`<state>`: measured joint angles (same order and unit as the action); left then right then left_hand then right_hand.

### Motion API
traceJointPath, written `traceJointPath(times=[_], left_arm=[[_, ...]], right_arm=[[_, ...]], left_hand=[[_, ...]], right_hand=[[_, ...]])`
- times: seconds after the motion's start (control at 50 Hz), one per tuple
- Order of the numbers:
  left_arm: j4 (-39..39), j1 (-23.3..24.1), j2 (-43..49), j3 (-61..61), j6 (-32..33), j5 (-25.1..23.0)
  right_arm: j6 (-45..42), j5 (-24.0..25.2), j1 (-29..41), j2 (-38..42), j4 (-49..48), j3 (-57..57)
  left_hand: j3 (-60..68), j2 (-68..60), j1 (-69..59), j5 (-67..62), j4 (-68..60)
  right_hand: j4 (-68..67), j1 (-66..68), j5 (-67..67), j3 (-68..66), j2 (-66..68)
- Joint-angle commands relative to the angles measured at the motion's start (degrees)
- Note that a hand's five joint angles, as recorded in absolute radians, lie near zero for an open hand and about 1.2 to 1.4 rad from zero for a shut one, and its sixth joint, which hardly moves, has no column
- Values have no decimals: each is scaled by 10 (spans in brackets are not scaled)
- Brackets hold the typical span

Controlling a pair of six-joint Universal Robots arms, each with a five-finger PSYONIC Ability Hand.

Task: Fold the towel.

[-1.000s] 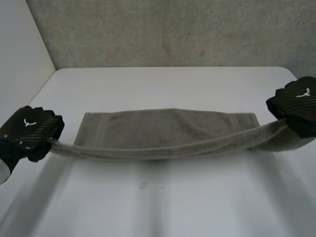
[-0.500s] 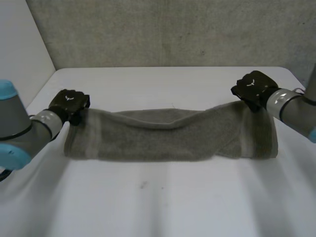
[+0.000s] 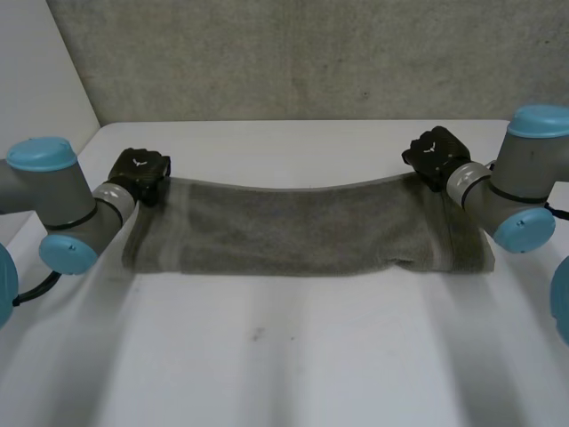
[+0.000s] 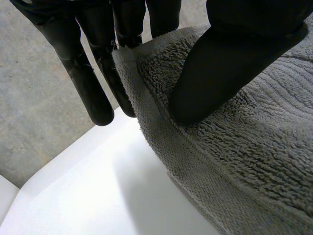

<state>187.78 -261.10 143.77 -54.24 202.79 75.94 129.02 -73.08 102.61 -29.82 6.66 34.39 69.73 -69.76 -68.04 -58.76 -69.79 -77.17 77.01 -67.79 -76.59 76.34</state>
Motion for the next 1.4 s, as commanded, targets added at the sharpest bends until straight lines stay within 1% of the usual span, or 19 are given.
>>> traceJointPath(times=[0.02,0.06,0.08,0.1,0.12,0.14,0.16,0.18,0.2,0.24,0.36,0.52,0.58,0.78,1.02,1.12,1.16,1.22,1.4], left_arm=[[-2,0,20,21,1,-1],[-3,0,23,24,1,-1],[-6,0,24,26,1,-2],[-6,0,24,26,1,-2],[-7,0,24,26,1,-2],[-8,0,24,26,1,-2],[-11,0,22,25,1,-1],[-15,1,20,24,1,-1],[-15,1,20,24,1,-1],[-24,5,14,21,1,-1],[-46,7,-17,7,-2,-1],[-51,8,-120,-96,-6,-4],[-34,10,-191,-181,-11,-4],[50,22,-337,-386,-48,-4],[102,20,-397,-496,-113,-5],[132,20,-398,-515,-114,-4],[139,21,-398,-522,-114,-4],[141,21,-398,-525,-114,-4],[145,21,-398,-530,-114,-5]], right_arm=[[-1,-13,5,32,0,-41],[-1,-14,6,37,0,-46],[-1,-15,7,41,0,-49],[-1,-15,8,41,0,-49],[-1,-15,8,42,0,-49],[-1,-15,8,42,0,-49],[-1,-18,10,43,0,-49],[-1,-23,10,43,0,-50],[-1,-23,10,43,0,-50],[1,-32,10,40,0,-50],[11,-37,11,13,6,-40],[98,-36,3,-93,24,51],[123,-32,0,-175,38,145],[128,-22,-54,-314,46,386],[134,37,-113,-331,13,516],[151,58,-128,-321,-35,539],[154,58,-130,-310,-59,543],[153,58,-134,-300,-73,542],[148,58,-147,-269,-98,532]], left_hand=[[103,-102,-120,-112,-102],[103,-102,-120,-112,-102],[103,-102,-120,-112,-102],[103,-102,-120,-112,-102],[0,1,-17,-9,1],[-1,2,-16,-8,2],[-231,231,214,221,232],[-387,387,370,377,387],[-388,389,371,379,389],[-578,578,561,568,578],[-573,574,556,564,574],[-573,574,556,564,574],[-575,575,558,565,576],[-578,579,561,569,579],[-578,579,561,569,579],[-578,579,561,569,579],[-578,579,561,569,579],[-580,580,563,570,581],[-580,580,563,570,581]], right_hand=[[-28,30,-22,-34,37],[-28,30,-22,-34,37],[49,-48,56,44,-41],[50,-49,56,44,-42],[352,-350,358,346,-343],[355,-353,361,349,-346],[628,-626,634,622,-619],[672,-670,678,666,-663],[672,-670,678,666,-663],[672,-670,678,666,-663],[672,-670,678,666,-663],[672,-670,678,666,-663],[672,-670,678,666,-663],[672,-670,678,666,-663],[661,-659,667,655,-653],[563,-562,569,557,-555],[441,-439,447,435,-433],[350,-348,356,344,-342],[175,-173,181,169,-166]])
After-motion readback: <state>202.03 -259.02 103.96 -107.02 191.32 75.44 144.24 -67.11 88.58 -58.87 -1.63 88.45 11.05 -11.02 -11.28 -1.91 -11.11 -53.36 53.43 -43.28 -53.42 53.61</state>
